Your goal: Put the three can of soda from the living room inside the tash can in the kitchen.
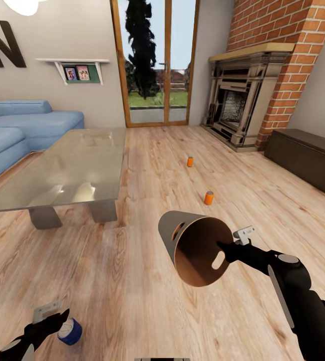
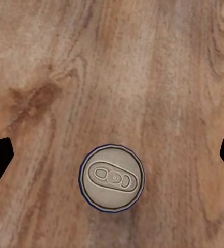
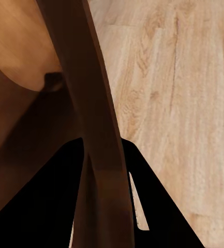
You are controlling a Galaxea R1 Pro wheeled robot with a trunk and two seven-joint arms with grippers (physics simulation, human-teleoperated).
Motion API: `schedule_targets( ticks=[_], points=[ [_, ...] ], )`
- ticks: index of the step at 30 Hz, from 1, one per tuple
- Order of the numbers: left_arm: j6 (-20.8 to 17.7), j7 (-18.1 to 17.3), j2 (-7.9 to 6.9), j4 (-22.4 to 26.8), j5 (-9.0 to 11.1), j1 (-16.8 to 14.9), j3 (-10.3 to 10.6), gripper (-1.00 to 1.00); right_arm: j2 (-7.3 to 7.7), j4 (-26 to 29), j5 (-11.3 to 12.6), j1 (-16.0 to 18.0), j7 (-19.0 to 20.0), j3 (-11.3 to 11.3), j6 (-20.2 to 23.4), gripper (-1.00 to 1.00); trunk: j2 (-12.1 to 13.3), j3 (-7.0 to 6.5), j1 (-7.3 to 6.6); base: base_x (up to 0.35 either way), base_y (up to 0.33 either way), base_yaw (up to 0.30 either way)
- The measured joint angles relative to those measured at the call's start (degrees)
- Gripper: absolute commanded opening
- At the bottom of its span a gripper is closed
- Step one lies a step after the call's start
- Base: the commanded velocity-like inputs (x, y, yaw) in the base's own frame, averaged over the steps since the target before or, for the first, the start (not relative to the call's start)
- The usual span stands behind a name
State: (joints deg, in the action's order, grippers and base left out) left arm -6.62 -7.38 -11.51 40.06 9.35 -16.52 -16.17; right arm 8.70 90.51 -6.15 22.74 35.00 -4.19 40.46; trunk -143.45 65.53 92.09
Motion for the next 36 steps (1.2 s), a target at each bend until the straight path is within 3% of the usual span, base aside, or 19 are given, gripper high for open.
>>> schedule_targets(
  ticks=[7, 20, 36],
  points=[
    [0.02, 0.0, 0.0, 0.02, 0.06, 0.0, 0.0, 1.0, 0.01, 0.01, 0.04, 0.04, 0.0, 0.21, 0.01, -1.0, 0.0, 0.0, 0.0, 0.011, 0.0, 0.0],
    [0.02, 0.0, 0.0, 0.02, 0.01, 0.0, 0.0, 1.0, 0.01, 0.03, -0.06, 0.0, 0.08, 0.24, -0.11, -1.0, -0.17, 2.87, 0.34, 0.0, 0.0, 0.0],
    [-0.05, 0.0, 0.0, 0.03, 0.01, 0.0, 0.0, 1.0, 0.0, 0.04, -0.15, 0.0, 0.07, 0.3, -0.31, -1.0, -0.17, 2.88, 0.34, 0.128, 0.0, 0.0]
  ],
)
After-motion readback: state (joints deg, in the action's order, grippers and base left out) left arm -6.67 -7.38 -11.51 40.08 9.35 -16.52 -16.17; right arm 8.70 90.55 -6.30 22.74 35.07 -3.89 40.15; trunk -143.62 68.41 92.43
